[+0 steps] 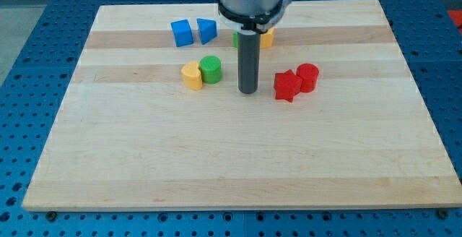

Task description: Separate the yellow heart and green circle

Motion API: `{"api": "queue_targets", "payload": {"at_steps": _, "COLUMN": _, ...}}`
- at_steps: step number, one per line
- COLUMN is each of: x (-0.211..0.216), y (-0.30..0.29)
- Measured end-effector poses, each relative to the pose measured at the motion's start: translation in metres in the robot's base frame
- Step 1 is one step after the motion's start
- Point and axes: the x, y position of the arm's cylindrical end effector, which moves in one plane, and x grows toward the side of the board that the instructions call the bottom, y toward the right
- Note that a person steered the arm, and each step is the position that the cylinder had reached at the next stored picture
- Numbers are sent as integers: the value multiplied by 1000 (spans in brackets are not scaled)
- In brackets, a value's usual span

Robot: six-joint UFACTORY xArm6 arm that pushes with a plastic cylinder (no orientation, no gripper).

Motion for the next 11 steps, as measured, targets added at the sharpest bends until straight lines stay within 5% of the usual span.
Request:
{"api": "queue_targets", "payload": {"at_steps": 8, "x": -40, "y": -105}}
{"api": "queue_targets", "payload": {"at_steps": 11, "x": -31, "y": -21}}
